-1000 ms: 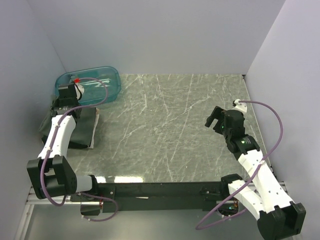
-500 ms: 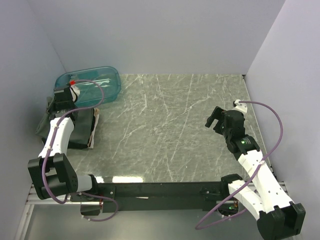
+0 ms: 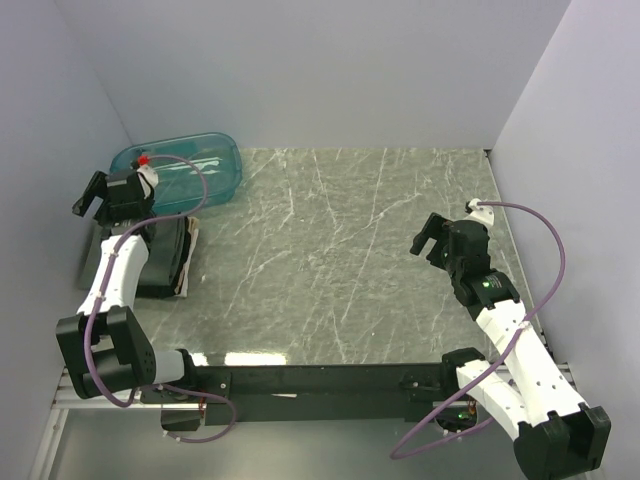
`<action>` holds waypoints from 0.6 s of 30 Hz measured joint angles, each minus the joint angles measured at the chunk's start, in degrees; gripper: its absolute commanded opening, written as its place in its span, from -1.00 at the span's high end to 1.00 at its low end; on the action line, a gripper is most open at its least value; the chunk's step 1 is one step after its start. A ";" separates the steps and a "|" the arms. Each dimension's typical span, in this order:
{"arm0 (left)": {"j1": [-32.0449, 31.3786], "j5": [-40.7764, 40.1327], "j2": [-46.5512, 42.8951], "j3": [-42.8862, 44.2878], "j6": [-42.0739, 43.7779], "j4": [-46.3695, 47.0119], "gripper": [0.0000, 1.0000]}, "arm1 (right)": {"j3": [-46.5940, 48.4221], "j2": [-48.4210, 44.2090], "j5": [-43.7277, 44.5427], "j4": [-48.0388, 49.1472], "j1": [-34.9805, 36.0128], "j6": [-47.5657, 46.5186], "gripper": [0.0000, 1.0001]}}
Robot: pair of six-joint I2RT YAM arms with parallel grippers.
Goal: Fold and stack the t-shirts
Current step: Neatly place the folded tshirt to the corner, then reset both grippers
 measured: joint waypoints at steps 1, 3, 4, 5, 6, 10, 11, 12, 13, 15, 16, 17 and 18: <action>0.00 0.00 0.00 0.57 -0.33 0.00 -0.99 | 0.00 0.00 -0.11 0.07 0.00 0.00 -1.00; -0.35 0.04 -0.02 2.43 -1.33 -0.59 -0.99 | 0.00 0.00 -0.15 0.22 0.00 -0.02 -1.00; -0.66 0.04 -0.02 3.67 -1.97 -1.03 -0.99 | 0.00 0.00 -0.13 0.24 0.00 0.00 -1.00; -1.11 0.13 -0.11 4.68 -2.58 -1.09 -0.99 | -0.02 0.00 -0.13 0.24 0.00 0.00 -1.00; -1.90 0.04 -0.15 5.77 -3.17 -1.44 -0.99 | -0.02 0.02 -0.13 0.24 0.00 0.00 -1.00; -7.37 -0.63 0.20 13.25 -9.92 -5.03 -0.99 | 0.00 0.02 -0.11 0.26 0.00 0.00 -1.00; -8.85 -0.52 0.94 16.02 -12.46 -6.27 -0.99 | 0.00 0.04 -0.07 0.24 0.00 0.00 -0.99; -10.27 -0.07 1.90 19.93 -16.35 -8.26 -0.99 | 0.00 0.11 0.00 0.22 0.00 0.00 -1.00; -11.78 1.27 3.54 25.35 -20.92 -11.19 -0.99 | 0.00 0.22 0.13 0.20 0.00 0.02 -1.00; -13.57 4.98 6.67 34.86 -29.53 -14.36 -0.99 | 0.00 0.59 0.33 0.11 0.00 0.00 -1.00; -14.32 6.93 7.61 38.25 -34.10 -14.86 -0.99 | 0.00 0.72 0.37 0.00 0.00 0.00 -1.00; -15.26 8.41 7.74 39.74 -37.68 -14.88 -0.99 | 0.00 0.79 0.39 -0.17 0.00 0.00 -1.00; -16.33 9.53 7.39 40.04 -41.83 -14.84 -0.99 | 0.00 0.76 0.42 -0.28 -0.02 0.00 -1.00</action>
